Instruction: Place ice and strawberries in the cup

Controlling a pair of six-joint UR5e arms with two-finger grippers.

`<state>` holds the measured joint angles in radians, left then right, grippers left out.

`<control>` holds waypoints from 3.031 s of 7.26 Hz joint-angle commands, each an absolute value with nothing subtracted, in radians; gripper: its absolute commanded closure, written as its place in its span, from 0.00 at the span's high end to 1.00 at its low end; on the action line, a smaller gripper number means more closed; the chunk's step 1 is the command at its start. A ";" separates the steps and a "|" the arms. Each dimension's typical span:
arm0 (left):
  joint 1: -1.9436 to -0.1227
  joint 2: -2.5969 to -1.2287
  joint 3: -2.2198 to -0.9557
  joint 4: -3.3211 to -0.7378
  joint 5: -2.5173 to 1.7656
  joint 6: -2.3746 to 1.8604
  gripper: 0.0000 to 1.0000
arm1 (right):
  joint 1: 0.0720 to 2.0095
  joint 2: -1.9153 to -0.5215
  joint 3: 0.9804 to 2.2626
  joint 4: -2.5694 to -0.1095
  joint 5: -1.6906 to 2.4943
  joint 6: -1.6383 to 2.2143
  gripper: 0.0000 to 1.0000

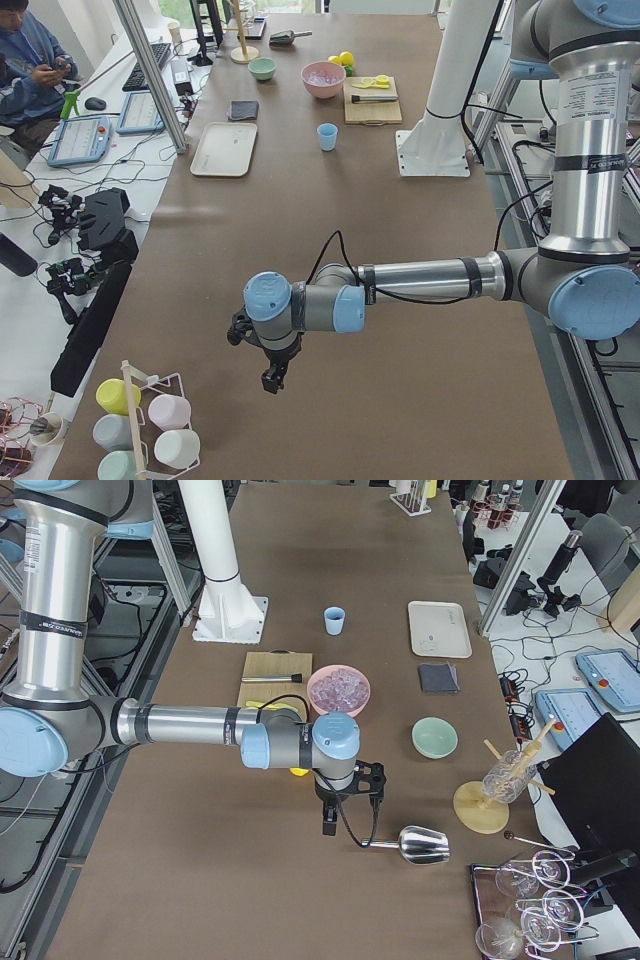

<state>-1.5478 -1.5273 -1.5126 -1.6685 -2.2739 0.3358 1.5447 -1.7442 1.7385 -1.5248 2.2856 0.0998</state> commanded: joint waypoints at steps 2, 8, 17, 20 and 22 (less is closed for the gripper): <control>-1.548 -1.526 -1.516 -1.671 -2.278 0.334 0.98 | 1.545 -1.746 1.736 -1.525 2.286 0.100 1.00; -1.549 -1.508 -1.516 -1.667 -2.407 0.336 0.98 | 1.545 -1.746 1.736 -1.525 2.286 0.098 1.00; -1.549 -1.500 -1.509 -1.666 -2.425 0.336 0.98 | 1.543 -1.743 1.740 -1.525 2.287 0.098 1.00; -1.549 -1.500 -1.513 -1.660 -2.427 0.333 0.98 | 1.545 -1.743 1.741 -1.525 2.287 0.098 1.00; -1.549 -1.502 -1.517 -1.660 -2.415 0.155 0.98 | 1.545 -1.743 1.747 -1.525 2.287 0.098 1.00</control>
<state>-1.5493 -1.5011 -1.5131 -1.6600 -2.4232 0.2836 1.5447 -1.7426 1.7450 -1.5246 2.2878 0.0982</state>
